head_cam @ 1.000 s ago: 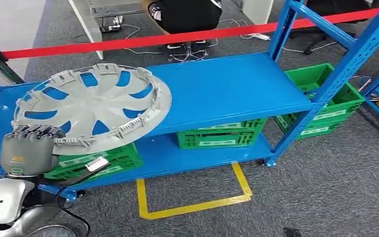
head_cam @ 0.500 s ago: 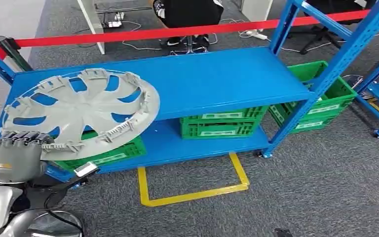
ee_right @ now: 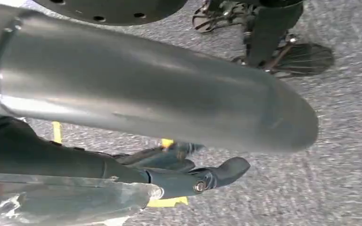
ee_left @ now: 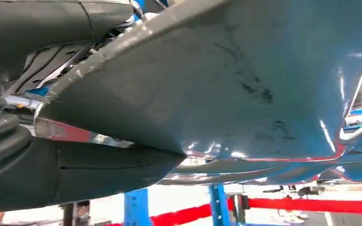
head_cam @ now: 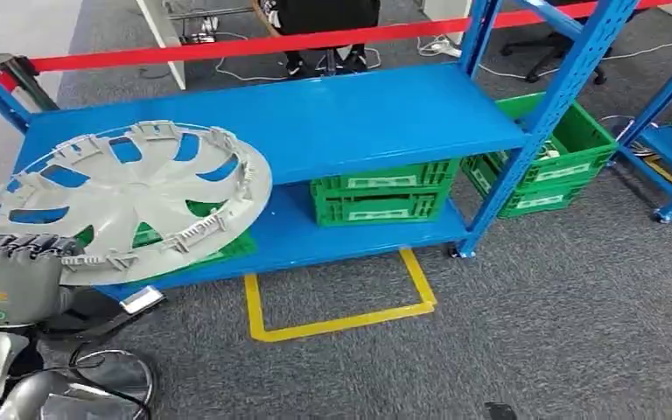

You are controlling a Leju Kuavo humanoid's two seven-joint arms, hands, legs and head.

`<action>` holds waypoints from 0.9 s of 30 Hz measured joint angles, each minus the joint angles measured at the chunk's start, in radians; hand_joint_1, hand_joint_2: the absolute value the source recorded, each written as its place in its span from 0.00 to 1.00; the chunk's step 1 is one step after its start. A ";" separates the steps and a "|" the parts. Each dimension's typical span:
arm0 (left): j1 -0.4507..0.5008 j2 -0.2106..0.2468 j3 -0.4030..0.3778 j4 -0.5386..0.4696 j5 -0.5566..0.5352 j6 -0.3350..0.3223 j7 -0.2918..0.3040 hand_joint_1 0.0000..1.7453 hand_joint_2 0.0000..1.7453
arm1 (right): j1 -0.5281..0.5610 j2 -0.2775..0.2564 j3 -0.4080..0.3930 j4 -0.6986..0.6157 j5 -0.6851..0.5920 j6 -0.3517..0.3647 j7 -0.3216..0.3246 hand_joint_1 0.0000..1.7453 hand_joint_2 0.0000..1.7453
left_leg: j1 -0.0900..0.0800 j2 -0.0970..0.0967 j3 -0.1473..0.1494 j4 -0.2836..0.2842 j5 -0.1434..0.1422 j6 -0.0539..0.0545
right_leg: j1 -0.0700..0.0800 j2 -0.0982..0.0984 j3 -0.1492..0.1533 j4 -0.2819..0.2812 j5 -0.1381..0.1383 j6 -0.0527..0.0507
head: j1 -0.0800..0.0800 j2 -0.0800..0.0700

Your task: Take the parts from the cabinet and place them on the table.

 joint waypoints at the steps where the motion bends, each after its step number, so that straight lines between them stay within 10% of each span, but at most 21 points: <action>1: -0.003 -0.002 0.003 0.000 0.000 -0.002 0.000 1.00 1.00 | 0.000 0.000 0.000 0.000 0.000 0.000 0.000 0.00 0.00 | 0.000 -0.001 0.071 -0.096 -0.028 0.001 | 0.005 0.002 -0.009 0.002 0.008 0.007 | -0.001 0.000; 5: -0.004 -0.013 0.008 0.000 0.000 -0.012 0.000 1.00 1.00 | 0.008 0.000 0.000 0.000 0.000 -0.003 0.002 0.00 0.00 | -0.011 -0.001 0.046 -0.127 -0.014 0.038 | 0.000 0.002 -0.022 -0.023 0.067 0.035 | -0.002 0.000; 7: -0.004 -0.018 0.008 0.000 0.000 -0.015 0.000 1.00 1.00 | 0.012 0.000 0.000 0.000 -0.001 -0.004 0.006 0.00 0.00 | -0.007 0.004 0.027 -0.128 0.009 0.057 | -0.004 0.000 -0.048 0.020 -0.016 0.042 | 0.003 0.000; 9: -0.004 -0.024 0.010 0.000 0.000 -0.015 0.000 1.00 1.00 | 0.010 0.000 0.000 0.000 -0.001 -0.005 0.006 0.00 0.00 | -0.010 0.004 -0.003 -0.127 0.034 0.063 | -0.002 0.000 -0.087 0.183 -0.141 0.048 | 0.005 0.000; 11: -0.004 -0.028 0.010 0.000 0.000 -0.015 0.000 1.00 1.00 | 0.007 0.000 0.001 0.000 -0.001 -0.005 0.006 0.00 0.00 | -0.014 0.004 -0.038 -0.125 0.061 0.064 | -0.002 0.000 -0.101 0.311 -0.181 0.048 | 0.005 0.000; 13: -0.003 -0.031 0.010 0.000 0.000 -0.018 0.000 1.00 1.00 | 0.007 0.000 0.001 0.000 -0.001 -0.009 0.007 0.00 0.00 | -0.016 0.004 -0.071 -0.124 0.086 0.062 | 0.002 0.000 -0.038 0.279 -0.121 0.042 | 0.005 0.000; 15: 0.000 -0.033 0.012 0.000 0.000 -0.019 0.000 1.00 1.00 | 0.005 0.000 0.001 0.000 -0.001 -0.015 0.011 0.00 0.00 | -0.017 0.002 -0.095 -0.123 0.108 0.056 | 0.006 0.000 0.091 0.125 -0.087 0.032 | 0.005 0.000; 17: 0.000 -0.035 0.019 0.000 0.000 -0.019 0.000 1.00 1.00 | -0.003 0.000 0.001 0.000 -0.001 -0.017 0.014 0.00 0.00 | -0.021 0.004 -0.109 -0.118 0.128 0.045 | 0.012 0.002 0.195 -0.036 -0.150 0.025 | 0.002 0.000; 20: 0.001 -0.041 0.026 0.001 0.000 -0.019 -0.003 1.00 1.00 | 0.001 0.003 0.002 0.000 -0.002 -0.017 0.018 0.00 0.00 | -0.017 0.003 -0.112 -0.126 0.157 0.029 | 0.016 0.004 0.161 -0.021 -0.129 0.010 | 0.006 0.000; 21: 0.002 -0.042 0.028 0.001 0.000 -0.020 -0.003 1.00 1.00 | 0.003 0.005 0.002 0.001 -0.002 -0.017 0.018 0.00 0.00 | -0.016 0.001 -0.119 -0.122 0.150 0.023 | 0.009 -0.001 0.153 -0.025 -0.117 0.000 | 0.004 0.000; 25: 0.002 -0.046 0.035 0.002 0.000 -0.021 -0.006 1.00 1.00 | 0.002 0.005 0.002 0.000 -0.002 -0.018 0.020 0.00 0.00 | -0.011 0.002 -0.192 0.137 -0.076 0.002 | 0.009 -0.003 0.100 -0.023 -0.066 -0.016 | -0.001 0.000; 27: 0.002 -0.048 0.034 0.002 0.000 -0.021 -0.010 1.00 1.00 | 0.004 0.005 0.001 0.000 -0.003 -0.018 0.022 0.00 0.00 | -0.010 0.002 -0.188 0.204 -0.072 0.000 | 0.009 -0.004 0.069 -0.022 -0.043 -0.013 | -0.001 0.000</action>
